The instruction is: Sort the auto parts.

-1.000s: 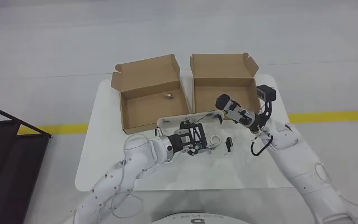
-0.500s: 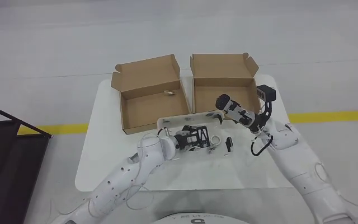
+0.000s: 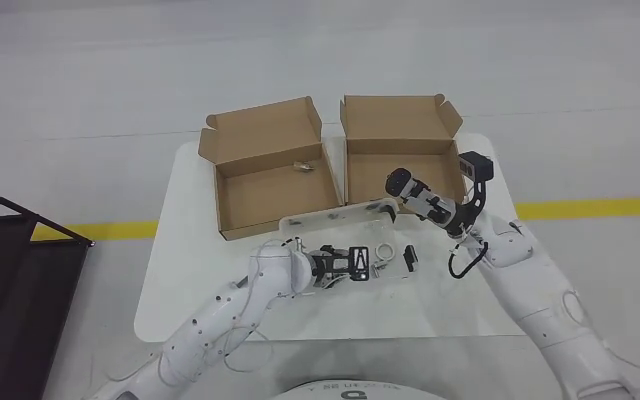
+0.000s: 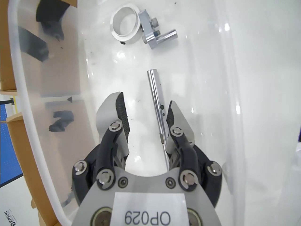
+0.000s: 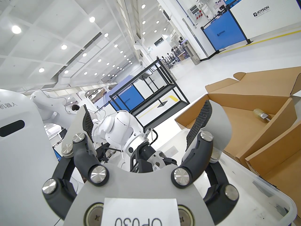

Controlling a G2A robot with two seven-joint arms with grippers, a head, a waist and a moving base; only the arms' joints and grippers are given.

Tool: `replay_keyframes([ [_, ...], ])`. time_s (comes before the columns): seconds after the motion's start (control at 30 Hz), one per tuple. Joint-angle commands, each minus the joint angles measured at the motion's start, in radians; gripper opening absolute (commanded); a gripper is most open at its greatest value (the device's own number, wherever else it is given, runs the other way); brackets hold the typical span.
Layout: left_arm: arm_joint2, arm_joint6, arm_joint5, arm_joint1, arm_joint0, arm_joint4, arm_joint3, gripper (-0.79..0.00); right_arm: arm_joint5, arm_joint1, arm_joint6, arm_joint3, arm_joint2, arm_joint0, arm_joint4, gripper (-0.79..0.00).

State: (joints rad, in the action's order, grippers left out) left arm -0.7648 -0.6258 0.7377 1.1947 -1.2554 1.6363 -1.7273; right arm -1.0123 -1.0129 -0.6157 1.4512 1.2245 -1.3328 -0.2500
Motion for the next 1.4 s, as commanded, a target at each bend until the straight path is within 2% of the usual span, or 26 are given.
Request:
replay_keyframes([
  [0.0,-0.011,0.000,0.004,-0.003,-0.005,-0.007,-0.010,-0.360,0.000,0.000,0.000,0.000,0.000,0.000,0.000,0.000],
  [0.17,-0.029,0.019,0.011,-0.009,-0.014,-0.029,-0.015,-0.342,0.000,0.000,0.000,0.000,0.000,0.000,0.000,0.000],
  [0.43,0.015,0.035,-0.026,0.006,0.016,-0.019,0.062,-0.437,0.000,0.000,0.000,0.000,0.000,0.000,0.000,0.000],
  [0.6,0.045,0.001,-0.086,0.024,0.043,-0.027,0.104,-0.465,0.000,0.000,0.000,0.000,0.000,0.000,0.000,0.000],
  [0.83,0.064,-0.066,-0.099,0.040,0.074,-0.070,0.142,-0.502,0.000,0.000,0.000,0.000,0.000,0.000,0.000,0.000],
  [0.97,0.067,-0.093,-0.097,0.046,0.086,-0.101,0.160,-0.560,0.000,0.000,0.000,0.000,0.000,0.000,0.000,0.000],
  [1.13,0.072,-0.110,-0.093,0.052,0.098,-0.128,0.172,-0.785,0.000,0.000,0.000,0.000,0.000,0.000,0.000,0.000],
  [1.27,0.073,-0.108,-0.080,0.054,0.101,-0.147,0.163,-0.785,0.000,0.000,0.000,0.000,0.000,0.000,0.000,0.000],
  [1.37,0.059,-0.101,-0.071,0.048,0.091,-0.154,0.112,-0.785,0.000,0.000,0.000,0.000,0.000,0.000,0.000,0.000],
])
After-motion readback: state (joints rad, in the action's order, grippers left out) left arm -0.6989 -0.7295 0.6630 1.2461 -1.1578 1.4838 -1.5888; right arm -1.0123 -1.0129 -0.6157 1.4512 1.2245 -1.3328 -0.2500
